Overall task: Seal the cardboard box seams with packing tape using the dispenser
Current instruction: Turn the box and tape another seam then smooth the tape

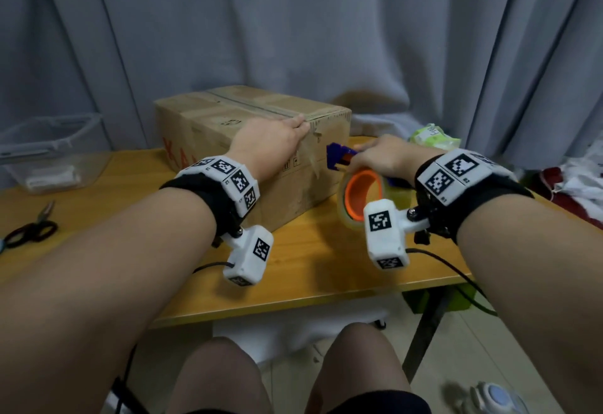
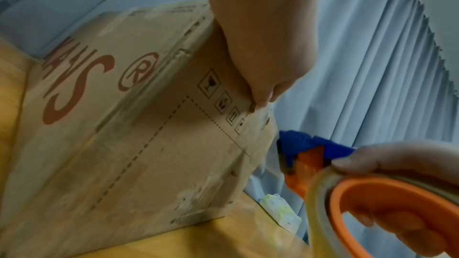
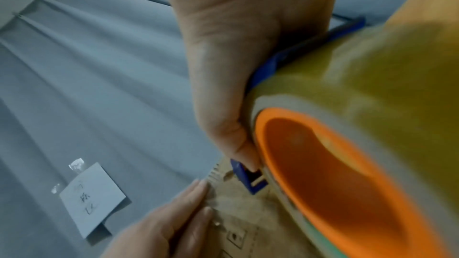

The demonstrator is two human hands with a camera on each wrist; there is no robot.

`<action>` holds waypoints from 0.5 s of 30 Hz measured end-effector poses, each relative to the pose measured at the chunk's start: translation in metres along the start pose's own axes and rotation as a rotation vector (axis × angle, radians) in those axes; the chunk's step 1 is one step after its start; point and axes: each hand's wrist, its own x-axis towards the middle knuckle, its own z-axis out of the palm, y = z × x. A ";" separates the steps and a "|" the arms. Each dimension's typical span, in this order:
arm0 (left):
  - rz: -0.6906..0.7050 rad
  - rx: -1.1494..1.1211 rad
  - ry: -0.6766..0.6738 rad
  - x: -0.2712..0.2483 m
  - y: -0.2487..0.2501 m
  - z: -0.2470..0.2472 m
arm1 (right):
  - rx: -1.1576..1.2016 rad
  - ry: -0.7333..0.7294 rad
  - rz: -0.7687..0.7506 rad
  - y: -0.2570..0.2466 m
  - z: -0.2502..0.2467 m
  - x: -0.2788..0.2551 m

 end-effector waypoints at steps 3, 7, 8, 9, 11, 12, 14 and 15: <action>-0.017 -0.008 -0.011 -0.001 -0.002 -0.002 | 0.147 0.072 -0.104 0.000 -0.004 -0.004; -0.027 0.012 0.008 -0.002 0.003 -0.004 | 0.605 0.232 -0.083 0.021 0.007 -0.003; -0.032 0.011 0.011 -0.001 0.003 -0.005 | 0.685 0.279 -0.060 0.029 0.012 0.001; -0.030 0.010 0.015 -0.001 0.003 -0.005 | 0.767 0.321 -0.014 0.037 0.017 0.006; -0.007 0.024 0.025 -0.001 0.003 -0.003 | 0.899 0.386 0.127 0.056 0.027 0.019; 0.003 0.034 0.033 -0.002 0.002 0.000 | 0.940 0.392 0.205 0.065 0.032 0.023; 0.006 0.030 0.059 -0.003 0.002 0.003 | 0.966 0.353 0.316 0.085 0.041 0.032; 0.012 0.024 0.073 -0.003 0.002 0.004 | 0.964 0.327 0.338 0.094 0.045 0.034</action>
